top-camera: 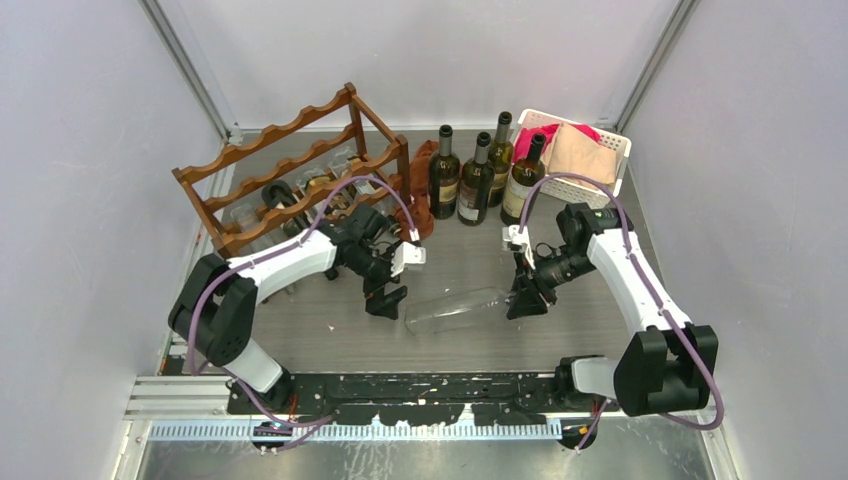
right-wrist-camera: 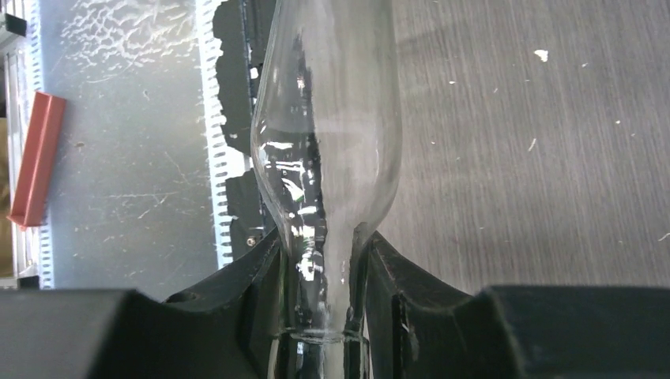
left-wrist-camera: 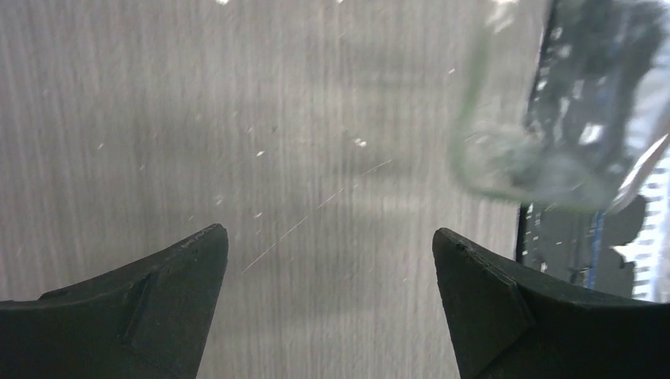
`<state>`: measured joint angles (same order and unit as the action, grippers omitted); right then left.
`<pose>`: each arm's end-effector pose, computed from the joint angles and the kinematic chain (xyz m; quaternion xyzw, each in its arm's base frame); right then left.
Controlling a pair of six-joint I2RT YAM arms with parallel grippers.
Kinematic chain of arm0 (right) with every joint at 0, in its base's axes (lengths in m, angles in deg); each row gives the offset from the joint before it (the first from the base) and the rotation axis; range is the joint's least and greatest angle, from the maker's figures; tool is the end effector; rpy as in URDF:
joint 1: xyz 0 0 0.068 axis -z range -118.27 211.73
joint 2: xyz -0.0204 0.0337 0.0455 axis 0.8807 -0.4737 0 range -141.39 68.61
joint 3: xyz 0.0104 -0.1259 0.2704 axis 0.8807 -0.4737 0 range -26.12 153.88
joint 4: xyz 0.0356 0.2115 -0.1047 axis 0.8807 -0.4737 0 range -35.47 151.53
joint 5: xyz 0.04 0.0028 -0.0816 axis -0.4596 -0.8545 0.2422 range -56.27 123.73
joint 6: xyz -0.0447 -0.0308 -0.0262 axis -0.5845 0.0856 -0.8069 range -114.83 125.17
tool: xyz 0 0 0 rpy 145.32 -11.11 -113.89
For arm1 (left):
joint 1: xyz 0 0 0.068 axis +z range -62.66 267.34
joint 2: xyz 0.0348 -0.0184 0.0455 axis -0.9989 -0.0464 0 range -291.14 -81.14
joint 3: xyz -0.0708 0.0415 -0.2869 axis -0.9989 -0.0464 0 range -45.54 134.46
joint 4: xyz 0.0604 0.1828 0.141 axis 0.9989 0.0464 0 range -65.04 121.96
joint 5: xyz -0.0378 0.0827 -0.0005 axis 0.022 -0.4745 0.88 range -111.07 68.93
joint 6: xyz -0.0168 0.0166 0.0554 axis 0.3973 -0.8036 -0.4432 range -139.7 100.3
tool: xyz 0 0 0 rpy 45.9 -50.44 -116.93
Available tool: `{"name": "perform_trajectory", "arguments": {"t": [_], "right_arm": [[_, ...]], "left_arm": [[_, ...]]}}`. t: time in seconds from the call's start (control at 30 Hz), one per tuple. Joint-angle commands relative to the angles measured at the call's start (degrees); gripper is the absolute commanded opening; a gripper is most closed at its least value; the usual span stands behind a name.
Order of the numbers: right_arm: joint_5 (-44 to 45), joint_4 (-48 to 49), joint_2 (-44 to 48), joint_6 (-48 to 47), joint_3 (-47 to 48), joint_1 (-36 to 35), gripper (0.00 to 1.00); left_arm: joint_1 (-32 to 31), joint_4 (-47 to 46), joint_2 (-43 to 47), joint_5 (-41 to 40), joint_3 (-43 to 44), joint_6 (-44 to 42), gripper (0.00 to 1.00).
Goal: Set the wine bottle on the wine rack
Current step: Pick up the wine bottle from the center of the board.
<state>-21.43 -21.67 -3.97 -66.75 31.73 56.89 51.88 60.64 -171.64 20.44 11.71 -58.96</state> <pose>0.1442 0.0490 0.2940 -0.5239 0.7131 0.4188 0.2042 0.2097 -0.1856 0.2329 0.6094 0.6914 -0.3425 0.1825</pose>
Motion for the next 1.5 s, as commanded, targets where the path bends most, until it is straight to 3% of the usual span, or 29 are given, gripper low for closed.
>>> {"name": "perform_trajectory", "arguments": {"t": [0.0, 0.27, 0.43, 0.77, 1.13, 1.47], "right_arm": [[-5.26, -5.58, 3.37, -2.8, 0.77, 1.51, 0.01], [-4.79, 6.54, 9.84, 11.12, -4.37, 2.56, 0.01], [-4.0, 14.36, 14.08, 19.92, -7.35, 2.51, 0.01], [-3.65, 32.24, 24.4, 40.87, -11.63, 1.74, 0.01], [7.78, 58.87, 28.4, 66.22, -12.25, -7.4, 0.01], [20.23, 72.9, 19.69, 71.85, -8.07, -17.35, 0.01]], "left_arm": [[0.44, 1.62, 3.91, -8.56, 0.3, -3.45, 1.0], [0.42, 2.22, 15.57, -8.99, 0.74, 2.74, 1.0], [0.55, 0.98, 23.35, -11.31, 2.79, 14.36, 1.0], [0.51, 9.74, 25.7, -23.81, 22.98, 31.5, 0.95], [0.56, 21.58, 22.03, -40.02, 37.37, 34.96, 0.94], [0.77, 23.14, 19.5, -46.53, 39.86, 32.89, 0.94]]}}
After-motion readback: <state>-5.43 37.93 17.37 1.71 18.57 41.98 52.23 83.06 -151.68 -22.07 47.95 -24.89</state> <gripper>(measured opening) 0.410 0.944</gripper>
